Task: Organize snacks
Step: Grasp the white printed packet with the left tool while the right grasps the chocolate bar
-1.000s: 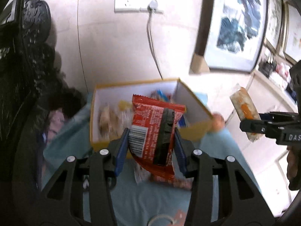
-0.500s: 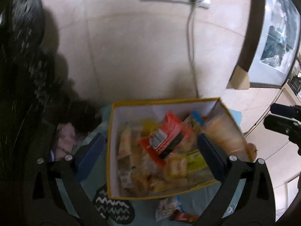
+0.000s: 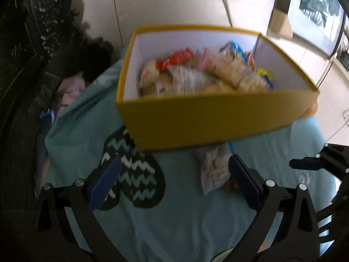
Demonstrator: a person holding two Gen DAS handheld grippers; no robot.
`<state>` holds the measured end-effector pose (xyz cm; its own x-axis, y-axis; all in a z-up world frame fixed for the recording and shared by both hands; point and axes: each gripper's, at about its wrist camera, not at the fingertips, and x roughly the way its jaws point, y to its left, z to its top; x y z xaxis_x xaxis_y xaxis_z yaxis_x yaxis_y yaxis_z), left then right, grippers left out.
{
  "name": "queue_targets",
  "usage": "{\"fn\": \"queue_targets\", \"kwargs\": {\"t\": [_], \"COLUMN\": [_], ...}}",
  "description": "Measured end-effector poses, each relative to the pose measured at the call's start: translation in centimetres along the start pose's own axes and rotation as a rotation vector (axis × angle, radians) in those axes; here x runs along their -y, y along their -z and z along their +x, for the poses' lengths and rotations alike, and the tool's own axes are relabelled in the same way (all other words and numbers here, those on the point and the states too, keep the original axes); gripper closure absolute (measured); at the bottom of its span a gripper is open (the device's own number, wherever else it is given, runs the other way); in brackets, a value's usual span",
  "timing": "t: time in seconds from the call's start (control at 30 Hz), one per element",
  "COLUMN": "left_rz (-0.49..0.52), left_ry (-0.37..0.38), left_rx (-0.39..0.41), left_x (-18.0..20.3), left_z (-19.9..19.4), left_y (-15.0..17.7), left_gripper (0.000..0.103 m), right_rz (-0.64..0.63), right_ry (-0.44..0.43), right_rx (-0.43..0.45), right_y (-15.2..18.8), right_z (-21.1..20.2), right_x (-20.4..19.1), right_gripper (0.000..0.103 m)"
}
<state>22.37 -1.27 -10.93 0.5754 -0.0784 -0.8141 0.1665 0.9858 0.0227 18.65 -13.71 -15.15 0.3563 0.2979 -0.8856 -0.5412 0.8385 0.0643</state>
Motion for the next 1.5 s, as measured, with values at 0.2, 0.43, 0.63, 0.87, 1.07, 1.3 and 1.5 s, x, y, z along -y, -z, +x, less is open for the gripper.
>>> {"fn": "queue_targets", "kwargs": {"t": [0.2,0.43,0.63,0.87,1.07,1.3,1.5], "left_rz": [0.002,0.069,0.142,0.123,0.134,0.154,0.147], "left_ry": [-0.024,0.006,-0.038,-0.057,0.109,0.232,0.227], "left_rx": [-0.038,-0.05,-0.038,-0.043,-0.055,-0.065,-0.038], "left_x": [-0.4,2.2,6.7,7.0,7.0,6.5,5.5], "left_z": [1.4,3.3,6.7,8.1,6.1,2.7,-0.2], "left_y": [1.3,2.3,1.6,1.9,3.0,5.1,6.3], "left_gripper": [0.003,0.003,0.003,0.006,0.057,0.065,0.065], "right_rz": [-0.002,0.174,0.217,0.239,0.184,0.235,0.266], "right_ry": [0.054,0.085,0.101,0.109,0.141,0.112,0.095], "right_rx": [-0.076,-0.06,-0.088,0.001,-0.036,-0.017,0.009], "right_y": [0.4,1.2,2.7,2.2,1.1,1.8,3.2], "right_z": [3.8,2.0,2.1,1.5,2.8,1.2,-0.6], "right_x": [-1.0,3.7,5.4,6.0,4.9,5.2,4.8], "right_gripper": [0.055,0.076,0.071,0.054,0.068,0.079,0.079]}}
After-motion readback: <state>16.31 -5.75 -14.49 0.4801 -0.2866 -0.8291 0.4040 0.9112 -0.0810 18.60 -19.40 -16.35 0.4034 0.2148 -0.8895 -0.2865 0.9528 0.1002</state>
